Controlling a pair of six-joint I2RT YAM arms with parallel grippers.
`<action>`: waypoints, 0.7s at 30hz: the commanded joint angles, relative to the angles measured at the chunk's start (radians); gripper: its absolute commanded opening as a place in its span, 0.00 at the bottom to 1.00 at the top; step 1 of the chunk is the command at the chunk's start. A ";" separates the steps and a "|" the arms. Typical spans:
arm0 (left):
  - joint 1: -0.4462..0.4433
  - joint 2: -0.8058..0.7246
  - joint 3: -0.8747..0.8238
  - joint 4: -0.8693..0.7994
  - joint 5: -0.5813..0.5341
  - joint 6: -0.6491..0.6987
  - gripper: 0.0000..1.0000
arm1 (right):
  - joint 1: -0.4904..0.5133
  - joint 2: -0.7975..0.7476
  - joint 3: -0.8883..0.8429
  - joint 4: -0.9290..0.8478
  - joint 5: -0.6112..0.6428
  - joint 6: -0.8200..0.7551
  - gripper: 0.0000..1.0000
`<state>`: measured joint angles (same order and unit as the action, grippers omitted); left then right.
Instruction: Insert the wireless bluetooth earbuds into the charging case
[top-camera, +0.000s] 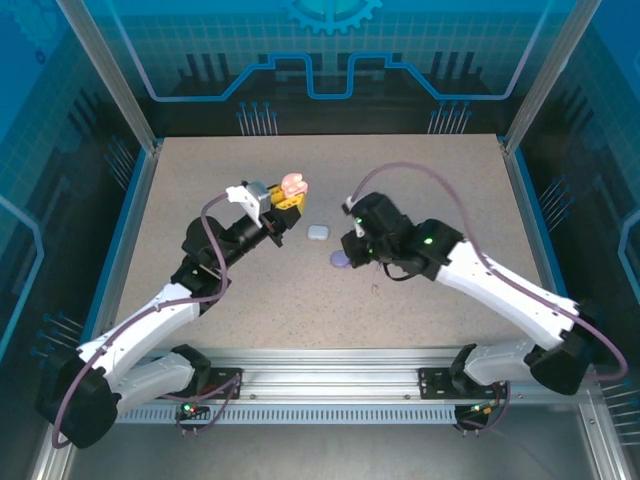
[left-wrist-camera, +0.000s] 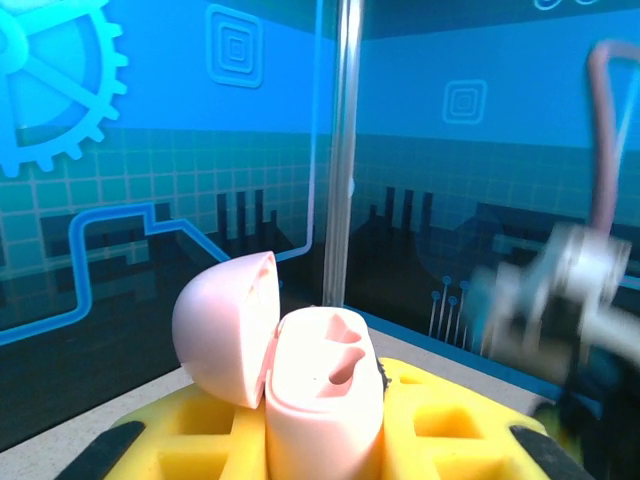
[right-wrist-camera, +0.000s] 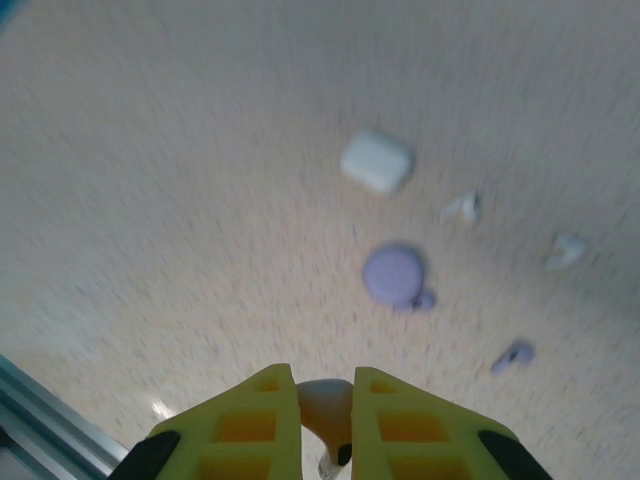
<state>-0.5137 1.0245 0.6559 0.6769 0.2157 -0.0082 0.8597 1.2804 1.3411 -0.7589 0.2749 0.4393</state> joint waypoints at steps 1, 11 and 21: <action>-0.032 -0.018 -0.017 0.045 0.020 0.079 0.00 | 0.011 -0.048 0.123 -0.034 0.086 -0.082 0.13; -0.153 0.047 -0.009 0.109 -0.107 0.256 0.00 | 0.024 -0.055 0.235 0.211 0.023 -0.237 0.13; -0.172 0.115 0.021 0.158 -0.139 0.275 0.00 | 0.061 -0.025 0.215 0.332 -0.032 -0.299 0.13</action>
<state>-0.6792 1.1336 0.6403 0.7696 0.0994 0.2428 0.9012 1.2453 1.5604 -0.4965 0.2718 0.1738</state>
